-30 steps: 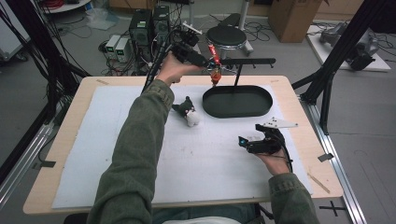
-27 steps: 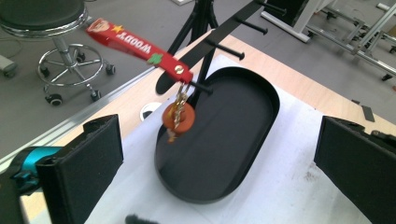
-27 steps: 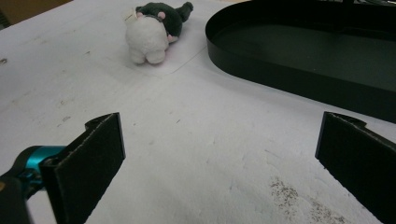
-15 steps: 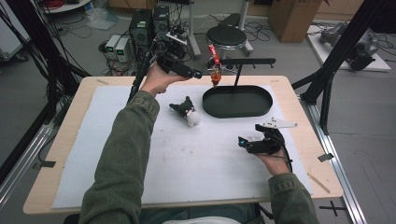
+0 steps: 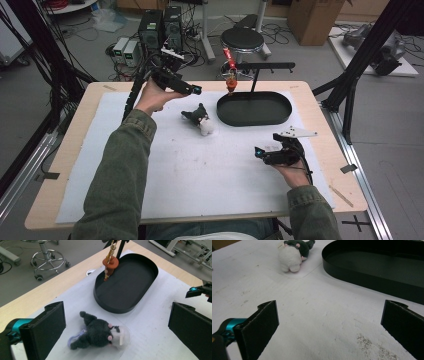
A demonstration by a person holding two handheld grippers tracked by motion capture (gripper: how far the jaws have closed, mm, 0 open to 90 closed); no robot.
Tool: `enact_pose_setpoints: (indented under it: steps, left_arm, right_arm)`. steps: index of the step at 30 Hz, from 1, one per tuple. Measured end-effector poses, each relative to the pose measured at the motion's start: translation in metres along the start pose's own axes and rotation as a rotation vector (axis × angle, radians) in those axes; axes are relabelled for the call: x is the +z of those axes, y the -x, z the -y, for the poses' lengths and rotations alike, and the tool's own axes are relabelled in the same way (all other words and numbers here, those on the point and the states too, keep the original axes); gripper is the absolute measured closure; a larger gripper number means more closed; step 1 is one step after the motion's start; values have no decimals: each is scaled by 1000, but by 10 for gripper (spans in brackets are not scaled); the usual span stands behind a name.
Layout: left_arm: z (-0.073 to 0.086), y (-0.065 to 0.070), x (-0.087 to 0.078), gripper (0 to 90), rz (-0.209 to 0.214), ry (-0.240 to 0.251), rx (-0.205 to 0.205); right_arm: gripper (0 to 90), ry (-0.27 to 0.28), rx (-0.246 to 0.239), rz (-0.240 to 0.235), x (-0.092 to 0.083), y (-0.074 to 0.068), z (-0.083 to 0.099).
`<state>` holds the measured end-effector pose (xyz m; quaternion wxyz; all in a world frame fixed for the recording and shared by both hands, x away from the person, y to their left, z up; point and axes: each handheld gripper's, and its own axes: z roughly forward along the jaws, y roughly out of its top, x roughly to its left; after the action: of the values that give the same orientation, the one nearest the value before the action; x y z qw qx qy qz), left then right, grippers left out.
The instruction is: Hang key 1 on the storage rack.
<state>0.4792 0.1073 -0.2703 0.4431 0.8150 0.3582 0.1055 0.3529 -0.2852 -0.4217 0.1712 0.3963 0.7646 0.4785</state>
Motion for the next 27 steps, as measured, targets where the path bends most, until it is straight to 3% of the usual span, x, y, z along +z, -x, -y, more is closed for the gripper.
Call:
enact_pose_setpoints:
  steps: [12,18,27]
  left_arm:
    - [32,-6,-19,17,-28,-24,-12]
    - [67,-4,-36,17,-15,-15,-16]
    - [117,-5,-52,17,-50,-60,-37]
  right_arm:
    - [4,-7,-3,-2,1,-1,0]
    - [4,-9,-9,-3,1,-1,0]
    - [4,-16,-7,0,2,-2,0]
